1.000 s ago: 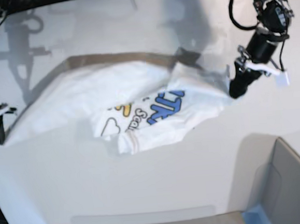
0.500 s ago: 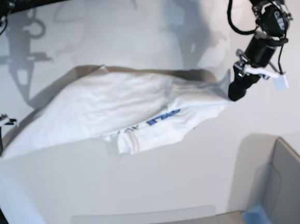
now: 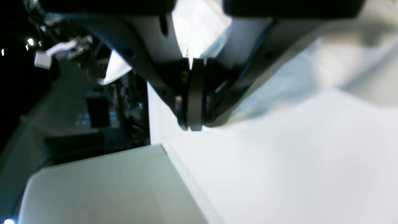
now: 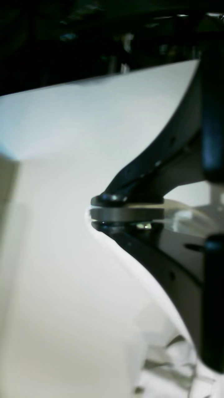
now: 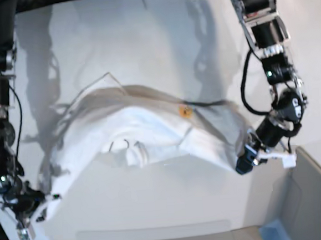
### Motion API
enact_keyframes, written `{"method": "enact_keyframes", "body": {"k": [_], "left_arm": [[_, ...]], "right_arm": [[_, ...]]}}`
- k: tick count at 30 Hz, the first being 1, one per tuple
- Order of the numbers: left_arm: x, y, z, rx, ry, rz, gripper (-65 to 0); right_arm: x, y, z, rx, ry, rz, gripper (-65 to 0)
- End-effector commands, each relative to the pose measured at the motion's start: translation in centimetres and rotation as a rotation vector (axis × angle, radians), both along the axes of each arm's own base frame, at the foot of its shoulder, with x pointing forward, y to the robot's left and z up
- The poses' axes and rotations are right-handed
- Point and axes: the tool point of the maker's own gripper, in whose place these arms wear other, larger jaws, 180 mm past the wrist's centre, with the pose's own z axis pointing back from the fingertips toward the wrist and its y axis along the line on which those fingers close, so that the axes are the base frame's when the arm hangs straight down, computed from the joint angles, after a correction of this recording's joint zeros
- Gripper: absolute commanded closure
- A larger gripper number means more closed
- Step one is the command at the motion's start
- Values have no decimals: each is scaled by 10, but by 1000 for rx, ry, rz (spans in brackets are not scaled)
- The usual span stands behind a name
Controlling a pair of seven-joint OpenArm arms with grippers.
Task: Layout the t-shirt on the table in an organized manner, then fold the t-shirt properly
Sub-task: 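Lift the shirt with both grippers and shake it out flat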
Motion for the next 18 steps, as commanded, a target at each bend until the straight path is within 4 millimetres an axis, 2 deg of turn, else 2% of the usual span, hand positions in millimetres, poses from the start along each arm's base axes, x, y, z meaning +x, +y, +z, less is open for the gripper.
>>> {"method": "enact_keyframes", "body": {"k": [1,3,4,6,8,10,11,13,14,15,18], "left_arm": [[24,7,44,11,-107,15,0],[50,8,83,19,-171,14,0],[60,15,110,33,-214,17,0],[73,23,148,37,-272,18,0],[73,26,168,49,-296,-6,0],[66,33,178,87,-311,-19,0],[62,33,178,90,-318,-24,0],[46,36,160,69,-303,-32,0],[37,37,148,57,-292,-35,0],[28,36,135,45,-276,-38,0],[-8,37,89,50,-204,-36,0]], "right_arm": [[17,-7,51,-14,-120,-12,0],[34,-5,93,5,-196,-15,0],[40,-3,118,16,-242,-14,0],[43,2,173,20,-350,-1,0],[33,13,223,28,-462,36,0],[10,5,258,49,-563,46,0],[-1,1,266,53,-596,49,0],[-23,-7,269,44,-618,47,0],[-32,-13,262,34,-602,39,0],[-40,-17,250,26,-572,31,0],[-59,-31,188,5,-451,2,0]]}}
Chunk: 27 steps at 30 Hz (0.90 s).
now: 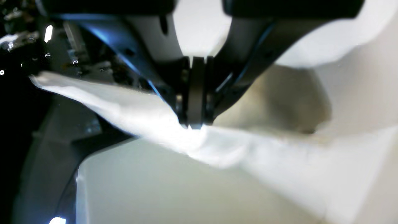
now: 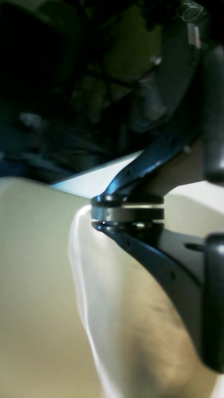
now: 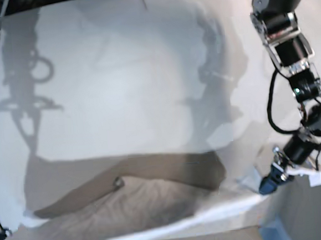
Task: Layout the t-shirt on the table in an organized manner, then fold the t-shirt properly
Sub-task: 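Lift the shirt with both grippers and shake it out flat, then lower the shirt flat onto the table with both grippers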
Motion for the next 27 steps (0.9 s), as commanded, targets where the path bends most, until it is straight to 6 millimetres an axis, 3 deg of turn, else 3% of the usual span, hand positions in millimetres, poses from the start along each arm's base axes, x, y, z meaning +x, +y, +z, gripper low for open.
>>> {"method": "enact_keyframes", "body": {"k": [1,4,6,13,17,20,24,27], "left_arm": [[-12,8,19,21,-73,15,0],[-55,5,-4,90,-52,33,0],[-81,-1,-23,118,-9,27,0],[-145,-26,-93,68,196,-2,0],[-169,-26,-115,69,273,-4,0],[-185,-26,-127,69,321,-8,0],[-207,-26,-141,66,382,-10,0],[-227,-32,-137,95,399,-29,0]], "right_arm": [[-8,-2,-6,-5,-11,8,0],[-35,-7,-70,6,105,-12,0],[-51,-1,-106,26,171,-7,0],[-113,7,-206,140,375,-47,0],[-137,10,-240,178,464,-65,0],[-150,10,-256,175,514,-71,0],[-163,2,-265,171,548,-98,0],[-176,-9,-269,199,552,-145,0]]}}
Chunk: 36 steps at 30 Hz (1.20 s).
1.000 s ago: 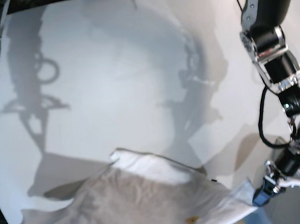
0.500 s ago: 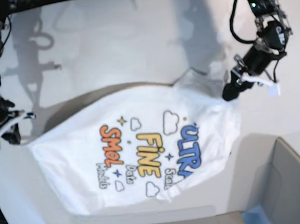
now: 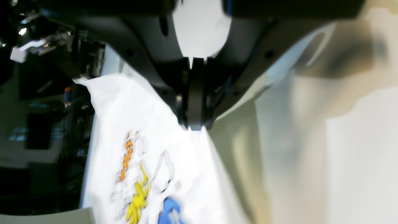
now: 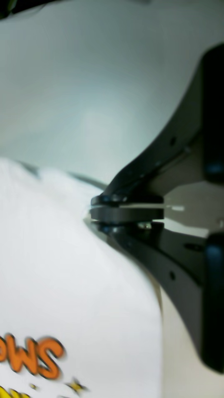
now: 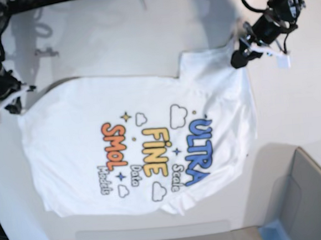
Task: Layout the t-shirt on the table in an organized manner, then fold the t-shirt properly
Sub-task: 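Lower the shirt flat onto the table with both grippers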
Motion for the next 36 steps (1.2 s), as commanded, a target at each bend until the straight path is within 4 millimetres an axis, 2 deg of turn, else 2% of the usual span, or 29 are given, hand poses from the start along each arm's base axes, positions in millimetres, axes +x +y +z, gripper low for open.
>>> {"method": "enact_keyframes", "body": {"k": [1,3,4,9,14,16,19,21,27,29,33,36], "left_arm": [[-3,-4,11,-6,-29,-19,0],[-9,-3,6,-3,-6,-19,0],[-11,2,0,16,9,-12,0],[-23,9,-11,91,53,-20,0],[-31,6,-15,83,77,-26,0],[-39,4,-19,78,107,-47,0],[-55,-6,-25,53,178,-116,0],[-61,-11,-27,40,203,-147,0],[-63,-11,-27,38,212,-152,0],[-62,-11,-26,40,208,-149,-33],[-62,-11,-26,39,206,-148,-84],[-62,-11,-26,36,210,-152,-86]], "right_arm": [[-2,9,4,-10,-14,41,0],[-11,21,-5,-22,30,96,0],[-15,20,-7,-24,41,94,0],[-20,-18,-2,-7,8,-57,0],[-41,-7,-24,-20,109,0,0],[-48,-16,-27,-11,115,-43,0],[-62,-44,-34,3,133,-145,0],[-66,-51,-42,6,157,-161,0],[-78,-50,-50,1,201,-152,0],[-78,-49,-50,2,203,-152,0],[-79,-50,-49,0,201,-158,-111],[-78,-52,-47,-8,200,-155,-173]]}}
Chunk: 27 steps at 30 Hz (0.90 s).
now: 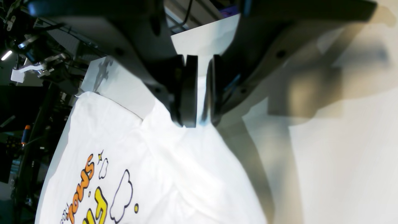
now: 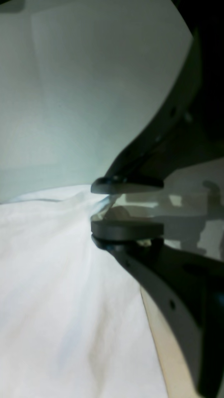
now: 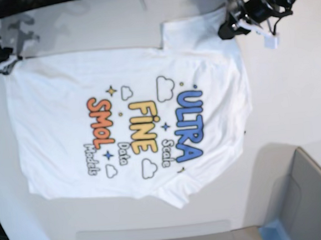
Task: Layout the t-shirt on the table in an organized manner, then fold the t-shirt properly
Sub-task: 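Lower the shirt flat onto the table with both grippers, then open both grippers and release the flattened shirt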
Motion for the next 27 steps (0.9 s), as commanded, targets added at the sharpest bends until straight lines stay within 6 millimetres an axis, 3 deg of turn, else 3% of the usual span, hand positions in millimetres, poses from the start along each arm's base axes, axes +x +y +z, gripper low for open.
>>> {"method": "enact_keyframes", "body": {"k": [1,6,12,19,23,27], "left_arm": [[1,-1,6,-5,-16,-17,-86],[-1,-1,6,-3,-12,-19,-86],[-13,16,3,19,14,44,-83],[-10,31,6,38,-1,96,-85],[-4,35,9,47,-23,110,-85],[54,33,36,37,-188,103,-85]], "right_arm": [[7,-7,14,-36,-38,9,-187],[17,-7,32,-69,-83,31,-217],[26,-29,76,-141,-209,-33,-217],[28,-30,80,-144,-223,-36,-217],[47,-5,73,-107,-229,41,-218],[77,44,62,-48,-231,185,-218]]}}
